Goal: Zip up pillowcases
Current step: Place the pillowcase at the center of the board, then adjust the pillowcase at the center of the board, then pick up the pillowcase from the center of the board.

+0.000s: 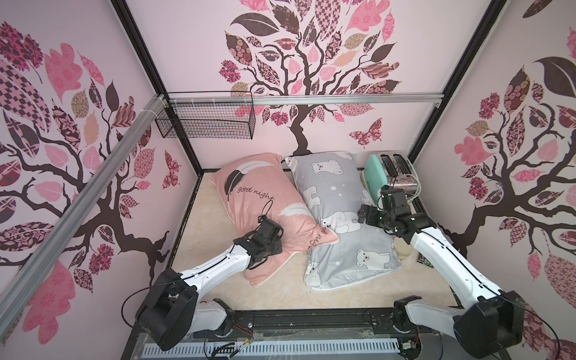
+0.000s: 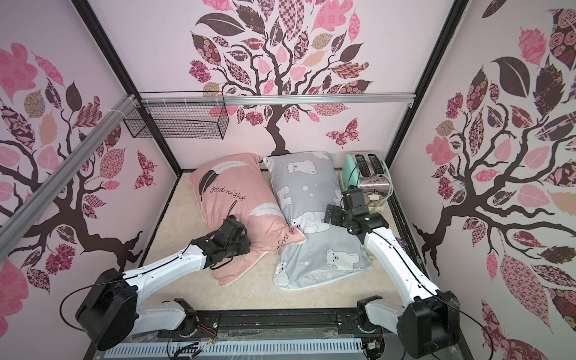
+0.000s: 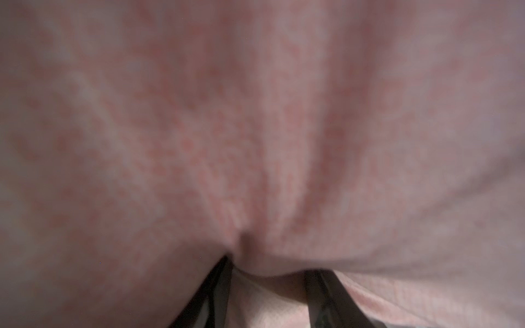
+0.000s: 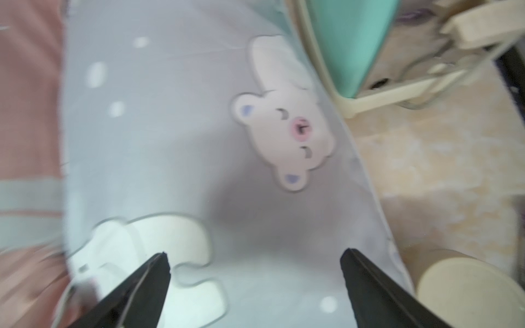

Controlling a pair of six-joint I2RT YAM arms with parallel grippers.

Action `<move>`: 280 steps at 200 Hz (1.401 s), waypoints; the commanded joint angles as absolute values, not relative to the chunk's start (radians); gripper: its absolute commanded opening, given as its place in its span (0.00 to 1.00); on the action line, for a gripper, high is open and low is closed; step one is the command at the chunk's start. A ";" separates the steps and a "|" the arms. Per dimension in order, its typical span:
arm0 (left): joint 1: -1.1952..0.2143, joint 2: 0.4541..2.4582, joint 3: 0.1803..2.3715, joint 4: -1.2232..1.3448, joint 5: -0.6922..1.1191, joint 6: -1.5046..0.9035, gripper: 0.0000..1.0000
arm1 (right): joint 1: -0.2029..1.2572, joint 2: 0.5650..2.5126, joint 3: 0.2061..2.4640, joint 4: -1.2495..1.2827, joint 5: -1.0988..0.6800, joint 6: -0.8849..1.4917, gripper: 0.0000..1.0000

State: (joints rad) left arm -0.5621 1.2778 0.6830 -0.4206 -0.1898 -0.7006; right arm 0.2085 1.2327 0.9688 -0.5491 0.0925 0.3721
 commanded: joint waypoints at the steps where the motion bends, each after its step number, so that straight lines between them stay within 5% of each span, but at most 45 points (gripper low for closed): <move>1: -0.424 1.217 0.619 -0.587 -0.402 -0.649 0.51 | 0.217 1.328 0.920 -0.541 0.055 0.345 1.00; 49: -0.439 0.901 0.826 -0.791 -0.400 -0.587 0.59 | 0.487 1.363 0.873 -0.446 -0.292 0.393 0.98; 85: -0.605 0.983 0.888 -0.709 -0.251 -0.640 0.56 | 0.648 1.354 0.888 -0.371 -0.453 0.471 0.97; 135: -0.743 1.440 0.949 -0.274 -0.066 -0.731 0.47 | 0.649 1.211 0.893 -0.578 -0.344 0.437 0.99; 178: -0.591 1.721 0.980 -0.200 -0.011 -0.701 0.42 | 0.629 1.068 0.815 -0.692 -0.198 0.459 1.00; 206: -0.489 1.834 1.009 -0.236 0.044 -0.639 0.43 | 0.441 1.020 0.777 -0.735 -0.184 0.424 0.97; 280: -0.445 1.902 1.070 -0.263 0.057 -0.578 0.42 | 0.395 0.991 0.622 -0.487 -0.621 0.396 0.99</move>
